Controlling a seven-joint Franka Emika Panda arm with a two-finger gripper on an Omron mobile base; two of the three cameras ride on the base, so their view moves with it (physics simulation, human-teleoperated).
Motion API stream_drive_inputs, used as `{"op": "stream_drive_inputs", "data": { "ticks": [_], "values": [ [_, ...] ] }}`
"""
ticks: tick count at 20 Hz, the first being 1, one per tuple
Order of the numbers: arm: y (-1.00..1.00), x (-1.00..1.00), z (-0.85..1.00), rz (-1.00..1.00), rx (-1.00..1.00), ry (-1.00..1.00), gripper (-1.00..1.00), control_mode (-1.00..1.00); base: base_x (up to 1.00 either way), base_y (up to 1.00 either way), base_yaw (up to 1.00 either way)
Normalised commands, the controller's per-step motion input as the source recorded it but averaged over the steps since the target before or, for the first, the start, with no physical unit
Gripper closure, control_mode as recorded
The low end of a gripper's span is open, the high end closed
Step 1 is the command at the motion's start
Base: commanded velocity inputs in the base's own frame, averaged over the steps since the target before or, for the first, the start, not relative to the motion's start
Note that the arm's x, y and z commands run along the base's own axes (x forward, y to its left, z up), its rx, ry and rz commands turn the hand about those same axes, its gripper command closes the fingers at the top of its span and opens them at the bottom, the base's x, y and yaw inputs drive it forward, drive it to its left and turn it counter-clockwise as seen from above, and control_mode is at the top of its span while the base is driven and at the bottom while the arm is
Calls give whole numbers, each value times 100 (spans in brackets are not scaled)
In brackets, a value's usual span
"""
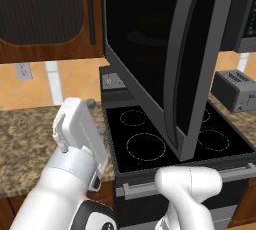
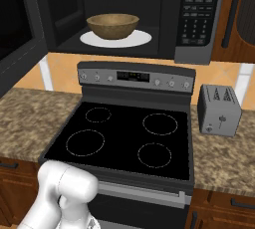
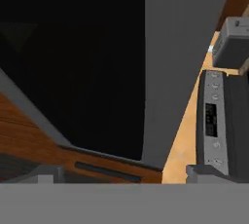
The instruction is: Open the microwave, place the bowl with waffle inside the microwave, then close the microwave door and turn it on.
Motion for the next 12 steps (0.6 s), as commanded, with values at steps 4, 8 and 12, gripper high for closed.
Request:
{"op": "stream_drive_inputs", "data": {
  "ticks": [4,8,12],
  "values": [
    [7,96,-12,-4,7,-27,-100,-100,0,0,0],
    [-11,66,2,0,15,-21,-100,-100,0,0,0],
    [-69,67,1,0,26,-15,-100,-100,0,0,0]
  ]
}}
